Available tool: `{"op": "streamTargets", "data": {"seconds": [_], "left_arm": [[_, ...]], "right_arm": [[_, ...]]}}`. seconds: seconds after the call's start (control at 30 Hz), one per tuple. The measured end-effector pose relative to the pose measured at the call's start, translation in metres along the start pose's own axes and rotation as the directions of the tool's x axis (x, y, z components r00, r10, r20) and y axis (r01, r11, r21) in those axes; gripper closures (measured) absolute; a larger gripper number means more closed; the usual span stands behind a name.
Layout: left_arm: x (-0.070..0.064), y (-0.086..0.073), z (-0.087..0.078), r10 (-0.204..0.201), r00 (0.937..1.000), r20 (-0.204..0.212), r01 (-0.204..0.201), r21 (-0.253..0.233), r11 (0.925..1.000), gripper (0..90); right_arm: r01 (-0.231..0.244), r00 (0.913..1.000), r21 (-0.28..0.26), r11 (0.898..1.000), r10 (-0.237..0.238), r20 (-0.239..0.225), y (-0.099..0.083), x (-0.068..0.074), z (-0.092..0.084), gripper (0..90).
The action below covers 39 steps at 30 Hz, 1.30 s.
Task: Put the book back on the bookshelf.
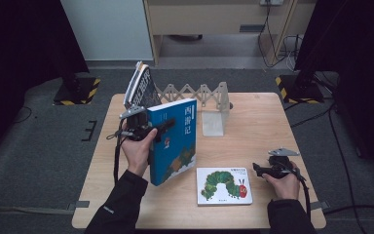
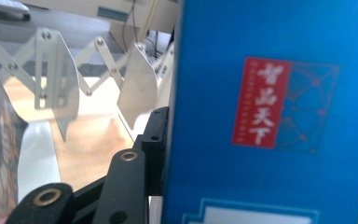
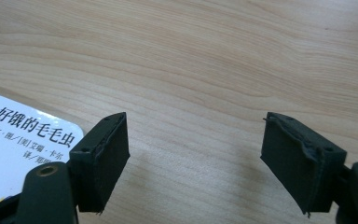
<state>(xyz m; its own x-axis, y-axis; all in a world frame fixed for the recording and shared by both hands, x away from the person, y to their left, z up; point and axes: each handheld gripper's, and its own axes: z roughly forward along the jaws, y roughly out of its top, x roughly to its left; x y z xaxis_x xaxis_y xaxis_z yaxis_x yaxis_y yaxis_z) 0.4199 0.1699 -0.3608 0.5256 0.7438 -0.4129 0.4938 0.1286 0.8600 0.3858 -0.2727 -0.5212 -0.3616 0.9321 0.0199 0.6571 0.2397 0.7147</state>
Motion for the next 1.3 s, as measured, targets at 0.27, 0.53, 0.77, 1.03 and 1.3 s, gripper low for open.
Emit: {"op": "streamTargets", "data": {"seconds": [0.27, 0.53, 0.77, 1.03, 1.3], "left_arm": [[0.003, 0.022, 0.025, 0.052, 0.9948, -0.088, -0.053, -0.016, 0.9985, 59.3], [0.011, 0.035, 0.045, 0.009, 0.9936, -0.113, -0.013, -0.030, 0.9995, 59.4], [0.011, 0.042, 0.065, 0.058, 0.9832, -0.173, -0.068, -0.050, 0.9964, 59.5], [0.021, 0.049, 0.082, 0.025, 0.9797, -0.199, -0.037, -0.061, 0.9974, 59.6], [0.025, 0.056, 0.103, 0.046, 0.9690, -0.243, -0.060, -0.051, 0.9969, 59.7]], "right_arm": [[0.002, 0.9996, 0.017, 1.000, -0.003, 0.027, -0.001, -0.004, 0.005, 20.7], [0.006, 0.9994, 0.047, 0.999, -0.008, 0.033, -0.004, -0.005, 0.009, 18.3], [-0.006, 0.9995, 0.029, 1.000, 0.005, 0.031, -0.007, -0.006, 0.011, 12.7], [-0.005, 0.9995, -0.004, 1.000, 0.005, 0.031, -0.010, -0.005, 0.014, 7.3], [-0.004, 0.9995, -0.004, 1.000, 0.004, 0.031, -0.010, -0.005, 0.014, 6.8]]}}
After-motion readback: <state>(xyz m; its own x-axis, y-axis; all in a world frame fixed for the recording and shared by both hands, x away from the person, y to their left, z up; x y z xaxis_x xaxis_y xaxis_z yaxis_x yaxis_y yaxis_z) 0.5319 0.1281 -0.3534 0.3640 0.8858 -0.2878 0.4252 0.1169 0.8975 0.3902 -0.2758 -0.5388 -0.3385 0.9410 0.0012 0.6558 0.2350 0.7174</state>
